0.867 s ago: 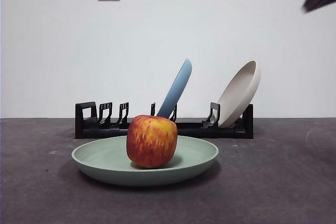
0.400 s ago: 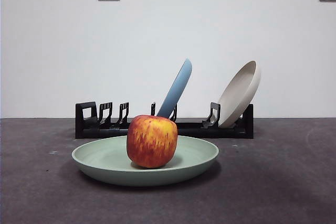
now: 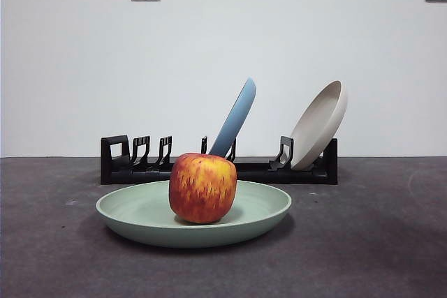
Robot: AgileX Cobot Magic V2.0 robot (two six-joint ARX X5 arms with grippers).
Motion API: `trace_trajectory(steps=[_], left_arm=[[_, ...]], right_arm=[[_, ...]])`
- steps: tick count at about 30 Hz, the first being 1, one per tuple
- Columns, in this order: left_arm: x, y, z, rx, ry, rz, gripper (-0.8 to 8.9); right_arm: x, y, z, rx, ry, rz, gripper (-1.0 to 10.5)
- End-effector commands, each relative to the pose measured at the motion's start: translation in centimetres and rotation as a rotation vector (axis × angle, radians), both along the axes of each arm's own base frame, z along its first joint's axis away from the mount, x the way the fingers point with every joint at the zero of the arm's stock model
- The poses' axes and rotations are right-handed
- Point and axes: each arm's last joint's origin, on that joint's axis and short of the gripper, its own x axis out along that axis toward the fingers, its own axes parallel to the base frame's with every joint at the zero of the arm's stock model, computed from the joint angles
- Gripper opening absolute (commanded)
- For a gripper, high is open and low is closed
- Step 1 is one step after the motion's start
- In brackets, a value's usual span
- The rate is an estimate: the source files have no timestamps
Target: Take the green plate from the plate rack,put the plate on the table,take the apple from the table,put the apple in the plate
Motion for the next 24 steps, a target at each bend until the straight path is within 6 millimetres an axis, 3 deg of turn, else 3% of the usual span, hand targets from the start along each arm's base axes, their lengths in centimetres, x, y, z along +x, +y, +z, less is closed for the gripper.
trace_trajectory(steps=[1,6,24], left_arm=[[0.1,0.0,-0.4,-0.007,0.008,0.003,-0.03],[0.1,0.0,-0.4,-0.007,0.008,0.003,-0.03],[0.1,0.0,-0.4,-0.007,0.008,0.002,-0.03]], right_arm=[[0.1,0.0,-0.7,0.037,0.008,-0.002,0.0],[0.2,0.0,-1.7,0.04,0.052,-0.004,0.0],[0.2,0.0,-1.7,0.043,0.061,-0.012,0.0]])
